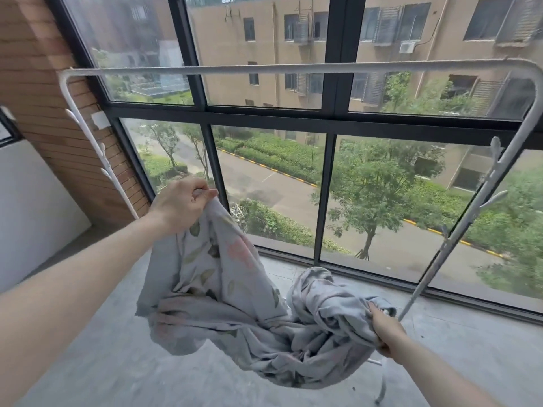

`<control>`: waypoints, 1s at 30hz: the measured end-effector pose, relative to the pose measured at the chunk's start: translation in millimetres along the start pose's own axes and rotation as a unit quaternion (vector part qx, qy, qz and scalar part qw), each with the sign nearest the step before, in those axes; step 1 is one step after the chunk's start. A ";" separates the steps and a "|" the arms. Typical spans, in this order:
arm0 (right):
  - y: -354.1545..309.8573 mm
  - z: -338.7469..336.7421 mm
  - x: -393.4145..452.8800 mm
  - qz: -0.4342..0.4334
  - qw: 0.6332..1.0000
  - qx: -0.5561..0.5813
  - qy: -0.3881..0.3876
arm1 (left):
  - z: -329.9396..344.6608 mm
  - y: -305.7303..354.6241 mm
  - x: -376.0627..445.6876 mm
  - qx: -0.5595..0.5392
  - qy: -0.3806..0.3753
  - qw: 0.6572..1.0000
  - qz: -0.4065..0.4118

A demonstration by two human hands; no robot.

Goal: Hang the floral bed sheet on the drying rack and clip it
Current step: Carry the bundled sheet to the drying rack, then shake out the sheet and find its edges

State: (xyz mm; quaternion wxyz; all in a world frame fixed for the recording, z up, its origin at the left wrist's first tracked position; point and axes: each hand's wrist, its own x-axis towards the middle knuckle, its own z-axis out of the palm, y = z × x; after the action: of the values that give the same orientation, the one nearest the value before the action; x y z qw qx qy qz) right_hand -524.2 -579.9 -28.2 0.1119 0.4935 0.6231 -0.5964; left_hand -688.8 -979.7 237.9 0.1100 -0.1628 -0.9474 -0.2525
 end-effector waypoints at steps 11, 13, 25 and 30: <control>51.9 64.2 5.2 -0.018 0.975 -0.220 0.003 | -29.4 -39.1 20.2 -0.163 0.132 0.978 0.018; 58.7 78.2 -2.2 -0.020 0.941 -0.335 -0.034 | -29.9 -40.2 24.9 -0.161 0.119 0.978 0.063; -90.5 268.7 -150.3 -0.388 0.894 -0.179 -0.132 | -56.2 -89.9 13.9 -0.236 -0.007 0.948 0.212; -117.8 313.9 -190.3 -0.526 0.821 -0.198 -0.103 | -53.3 -124.3 0.4 -0.248 -0.067 0.944 0.207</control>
State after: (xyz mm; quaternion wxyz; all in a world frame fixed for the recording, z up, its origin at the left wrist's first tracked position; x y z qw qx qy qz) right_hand -660.4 -916.1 102.1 -0.0600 -0.0062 0.8773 -0.4762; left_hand -727.7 -1108.9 228.2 0.0523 -0.3935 -0.8056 -0.4397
